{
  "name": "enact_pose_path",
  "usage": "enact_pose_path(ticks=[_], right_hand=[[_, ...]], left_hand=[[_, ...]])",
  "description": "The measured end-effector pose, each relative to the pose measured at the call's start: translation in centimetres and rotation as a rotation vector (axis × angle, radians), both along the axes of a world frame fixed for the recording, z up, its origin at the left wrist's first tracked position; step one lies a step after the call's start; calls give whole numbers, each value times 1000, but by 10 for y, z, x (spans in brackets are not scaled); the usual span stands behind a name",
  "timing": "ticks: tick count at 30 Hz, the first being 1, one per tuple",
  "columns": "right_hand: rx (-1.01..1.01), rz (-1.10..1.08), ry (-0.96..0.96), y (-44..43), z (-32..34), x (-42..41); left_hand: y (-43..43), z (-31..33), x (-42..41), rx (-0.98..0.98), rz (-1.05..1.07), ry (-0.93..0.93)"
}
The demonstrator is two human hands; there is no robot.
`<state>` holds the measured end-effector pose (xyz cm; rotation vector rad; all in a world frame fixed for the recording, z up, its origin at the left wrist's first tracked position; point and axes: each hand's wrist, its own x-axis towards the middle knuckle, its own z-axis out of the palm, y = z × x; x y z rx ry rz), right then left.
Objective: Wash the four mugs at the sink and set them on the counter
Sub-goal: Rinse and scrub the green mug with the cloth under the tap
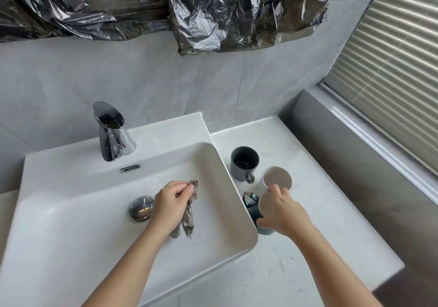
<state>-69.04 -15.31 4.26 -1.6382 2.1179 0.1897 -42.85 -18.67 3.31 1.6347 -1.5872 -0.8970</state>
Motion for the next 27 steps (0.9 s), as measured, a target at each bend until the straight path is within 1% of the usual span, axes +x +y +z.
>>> enact_pose_path(ticks=[4, 9, 14, 16, 18, 20, 21, 22, 24, 25, 26, 27], right_hand=[[5, -21, 33, 7, -23, 0], [-56, -82, 36, 10, -41, 2], [-94, -100, 63, 8, -45, 5], [-95, -98, 45, 7, -47, 5], [-80, -113, 16, 10, -43, 5], [-106, -146, 39, 13, -33, 7], [-176, -151, 62, 14, -26, 11], [-299, -136, 62, 15, -21, 18], [-617, -46, -25, 19, -14, 41], [-735, 6, -76, 23, -13, 58], [-790, 64, -124, 27, -13, 78], [-796, 132, -168, 32, -14, 100]], left_hand=[[1, -4, 5, 5, -7, 15], [3, -8, 9, 2, -15, 17], [4, -8, 12, -15, -17, 30], [6, -8, 13, -9, -12, 47], [8, -7, 15, -11, -7, 53], [11, -4, 17, -15, 1, 65], [13, -2, 18, -22, 7, 74], [15, 1, 21, -31, 16, 82], [20, 6, 27, -45, 37, 89], [24, 9, 31, -46, 44, 96], [29, 13, 36, -46, 55, 103], [34, 17, 42, -45, 70, 109]])
